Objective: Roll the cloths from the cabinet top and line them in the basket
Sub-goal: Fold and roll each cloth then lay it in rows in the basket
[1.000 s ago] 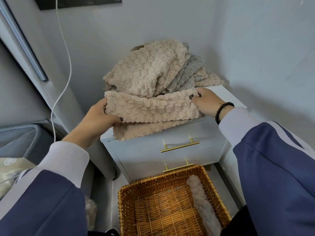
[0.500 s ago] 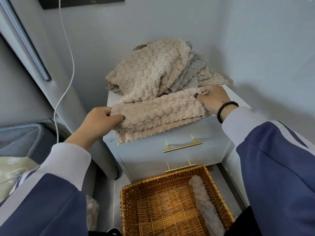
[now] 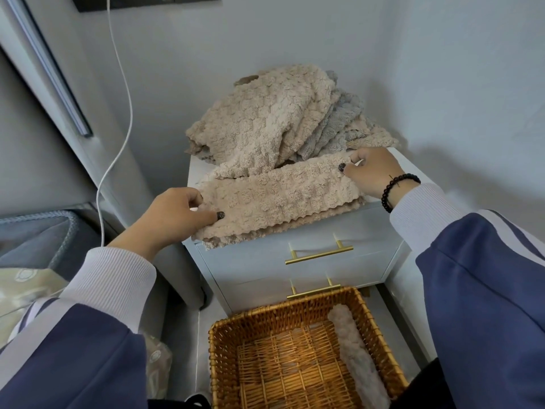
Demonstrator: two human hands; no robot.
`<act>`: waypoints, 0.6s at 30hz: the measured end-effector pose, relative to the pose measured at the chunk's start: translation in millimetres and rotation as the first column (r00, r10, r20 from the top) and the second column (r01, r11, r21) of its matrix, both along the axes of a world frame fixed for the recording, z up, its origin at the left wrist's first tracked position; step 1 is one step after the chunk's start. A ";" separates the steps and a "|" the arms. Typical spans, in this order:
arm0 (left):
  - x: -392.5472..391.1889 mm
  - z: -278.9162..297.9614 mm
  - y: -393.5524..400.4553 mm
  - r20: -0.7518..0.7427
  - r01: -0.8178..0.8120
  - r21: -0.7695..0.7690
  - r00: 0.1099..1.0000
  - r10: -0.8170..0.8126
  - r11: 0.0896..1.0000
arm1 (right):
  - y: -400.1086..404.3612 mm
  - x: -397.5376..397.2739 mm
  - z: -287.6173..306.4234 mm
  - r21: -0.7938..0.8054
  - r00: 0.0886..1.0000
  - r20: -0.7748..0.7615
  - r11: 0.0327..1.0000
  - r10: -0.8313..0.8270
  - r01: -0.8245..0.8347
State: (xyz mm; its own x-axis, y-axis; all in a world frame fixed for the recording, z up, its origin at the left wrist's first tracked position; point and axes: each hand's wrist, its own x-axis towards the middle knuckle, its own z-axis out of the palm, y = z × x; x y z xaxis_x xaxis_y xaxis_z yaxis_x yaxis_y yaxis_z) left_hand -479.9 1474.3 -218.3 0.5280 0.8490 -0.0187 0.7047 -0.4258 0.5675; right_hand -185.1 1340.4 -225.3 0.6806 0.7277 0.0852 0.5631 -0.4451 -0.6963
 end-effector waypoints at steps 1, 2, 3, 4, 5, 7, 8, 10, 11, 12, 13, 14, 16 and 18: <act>0.7 0.4 -2.4 -0.031 0.013 0.020 0.999 -0.013 1.000 | -1.3 -0.1 1.0 -0.021 1.000 0.006 1.000 0.012 -0.012; 1.2 0.3 -4.0 -0.056 0.028 0.040 0.998 -0.025 0.999 | -3.0 -0.5 2.1 -0.034 0.999 0.011 0.999 0.032 -0.031; 1.5 -0.4 -4.3 -0.076 0.035 0.054 0.997 -0.031 0.998 | -5.0 -0.8 3.1 -0.037 0.998 0.013 0.998 0.054 -0.054; 1.4 -0.7 -4.8 -0.089 0.038 0.067 0.996 -0.032 0.997 | -7.2 -0.9 4.4 -0.038 0.997 0.011 0.996 0.078 -0.078; 1.4 -1.4 -4.3 -0.095 0.039 0.072 0.995 -0.033 0.997 | -9.7 -1.7 6.0 -0.041 0.995 0.011 0.994 0.098 -0.097; 1.2 -3.2 -3.1 -0.113 0.048 0.087 0.993 -0.038 0.995 | -13.4 -3.1 8.5 -0.064 0.994 0.024 0.992 0.111 -0.109; 1.4 -3.8 -3.0 -0.122 0.052 0.101 0.992 -0.040 0.994 | -14.3 -2.8 8.1 -0.077 0.994 0.027 0.992 0.106 -0.104; 1.8 -4.9 -3.5 -0.133 0.049 0.129 0.991 -0.032 0.991 | -14.7 -2.1 4.6 -0.091 0.995 0.039 0.992 0.092 -0.088; 2.1 -5.7 -3.3 -0.134 0.044 0.137 0.991 -0.026 0.990 | -14.1 -1.8 1.5 -0.086 0.996 0.042 0.993 0.079 -0.076; 2.6 -6.1 -3.7 -0.133 0.035 0.141 0.991 -0.016 0.989 | -13.3 -1.7 -1.7 -0.072 0.997 0.037 0.996 0.062 -0.060; 3.1 -6.6 -3.9 -0.130 0.019 0.143 0.991 0.000 0.989 | -12.3 -2.3 -4.2 -0.049 0.999 0.030 0.998 0.043 -0.042; 3.4 -6.6 -4.6 -0.123 -0.004 0.148 0.992 0.022 0.989 | -11.6 -3.5 -5.7 -0.030 0.999 0.025 0.999 0.028 -0.027; 4.5 -7.7 -3.9 -0.089 -0.070 0.145 0.993 0.083 0.987 | -9.3 -5.0 -6.7 -0.008 1.000 0.020 1.000 0.014 -0.013; 6.0 -10.4 -1.4 -0.024 -0.137 0.122 0.990 0.141 0.983 | -7.1 -6.8 -5.1 0.001 1.000 -0.015 1.000 0.013 -0.013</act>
